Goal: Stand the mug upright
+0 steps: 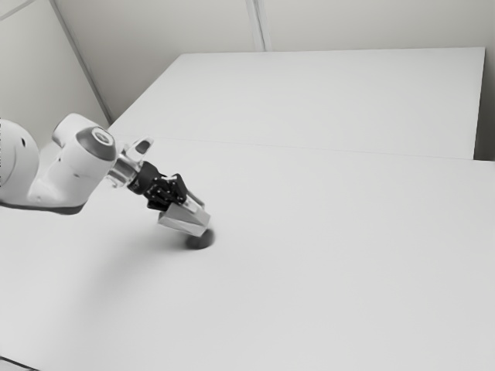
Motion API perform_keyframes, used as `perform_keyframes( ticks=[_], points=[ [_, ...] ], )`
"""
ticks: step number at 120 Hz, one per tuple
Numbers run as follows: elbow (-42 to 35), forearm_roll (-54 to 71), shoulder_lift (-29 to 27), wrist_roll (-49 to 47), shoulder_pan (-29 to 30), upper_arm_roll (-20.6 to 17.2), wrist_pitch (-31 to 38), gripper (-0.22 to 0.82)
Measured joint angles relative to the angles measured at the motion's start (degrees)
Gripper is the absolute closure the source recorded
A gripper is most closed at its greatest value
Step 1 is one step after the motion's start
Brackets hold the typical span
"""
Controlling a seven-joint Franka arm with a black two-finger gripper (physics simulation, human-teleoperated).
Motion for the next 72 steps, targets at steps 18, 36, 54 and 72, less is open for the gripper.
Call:
perform_keyframes(
  ticks=[18,36,54,72],
  points=[
    [0.05,7.59,-0.49,-6.78,-3.95,0.07,4.56,0.78],
    [0.42,14.7,-1.11,-14.59,-7.35,0.09,6.92,0.78],
    [0.16,23.02,-3.22,-23.09,-9.82,0.04,7.74,0.78],
    [-0.13,29.6,-4.31,-31.28,-11.93,-0.01,7.24,0.78]
  ],
)
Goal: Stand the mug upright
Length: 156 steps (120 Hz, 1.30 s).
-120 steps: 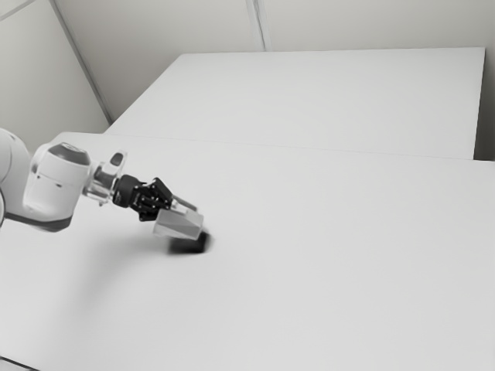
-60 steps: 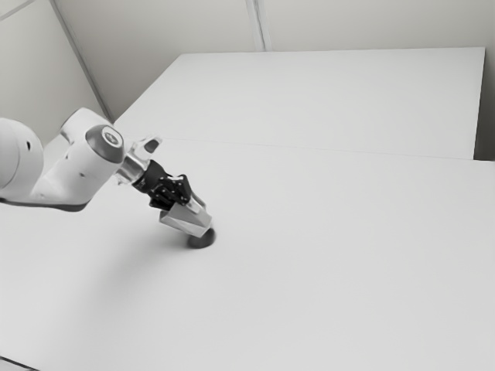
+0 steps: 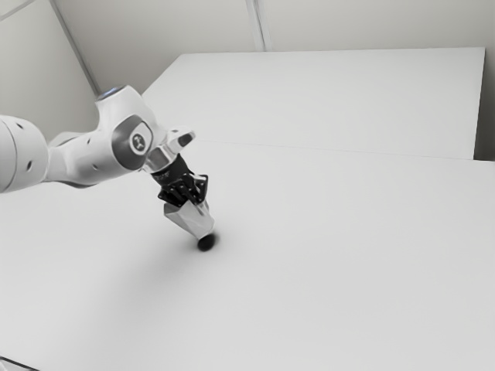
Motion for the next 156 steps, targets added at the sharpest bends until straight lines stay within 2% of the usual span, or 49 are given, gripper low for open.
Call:
perform_keyframes(
  ticks=[32,68,156],
  points=[
    [-0.08,8.95,-0.54,-12.14,-2.96,0.04,-3.66,0.78],
    [-0.04,14.37,-0.08,-21.23,-3.72,0.03,-6.46,0.78],
    [1.43,17.47,5.7,-32.35,-4.38,-0.08,-8.07,0.78]
  ],
)
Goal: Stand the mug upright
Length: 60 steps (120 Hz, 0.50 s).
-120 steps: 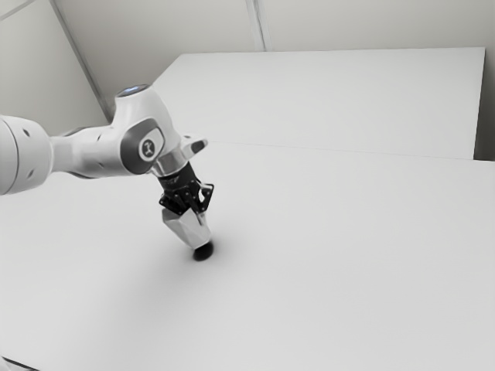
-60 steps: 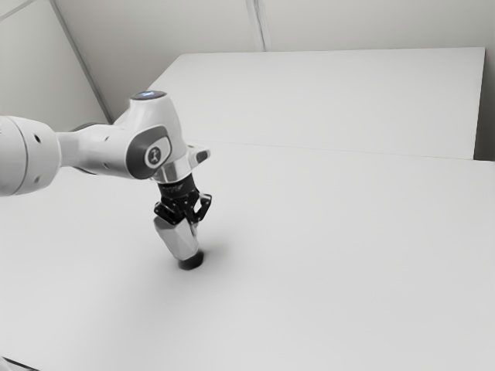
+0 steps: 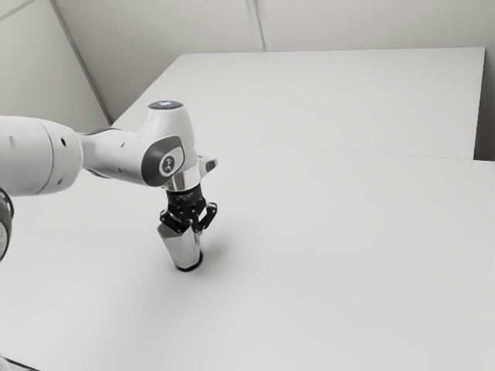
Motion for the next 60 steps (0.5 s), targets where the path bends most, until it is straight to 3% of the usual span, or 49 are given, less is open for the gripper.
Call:
perform_keyframes(
  ticks=[32,60],
  points=[
    [-0.13,-1.08,0.78,-1.61,0.01,-0.01,0.97,0.78],
    [0.36,-1.72,0.75,-1.92,0.01,0.0,0.92,0.3]
  ],
)
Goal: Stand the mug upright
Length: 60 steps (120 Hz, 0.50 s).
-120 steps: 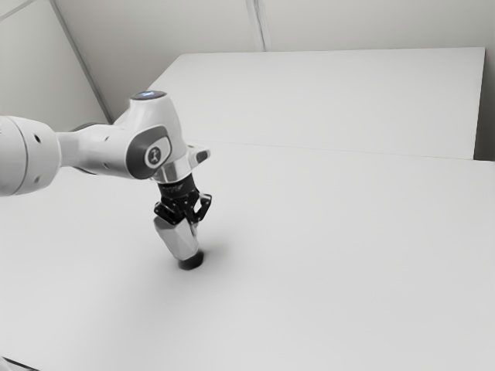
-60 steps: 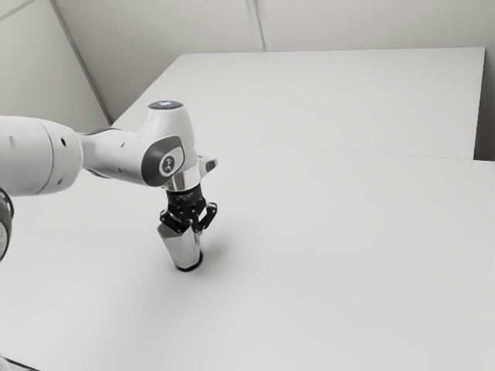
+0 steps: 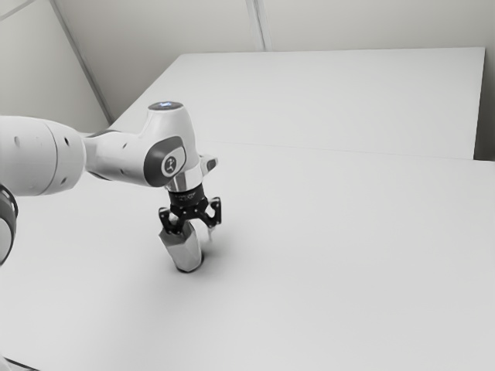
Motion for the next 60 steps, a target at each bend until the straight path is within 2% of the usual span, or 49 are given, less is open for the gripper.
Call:
perform_keyframes(
  ticks=[11,24,60],
  points=[
    [0.09,-0.19,-0.2,-0.04,-0.01,0.03,-0.1,0.2],
    [0.21,-0.38,-0.65,-0.07,0.02,0.16,-0.4,0.12],
    [1.76,-0.53,-2.78,0.06,0.06,0.26,-3.04,0.03]
  ],
)
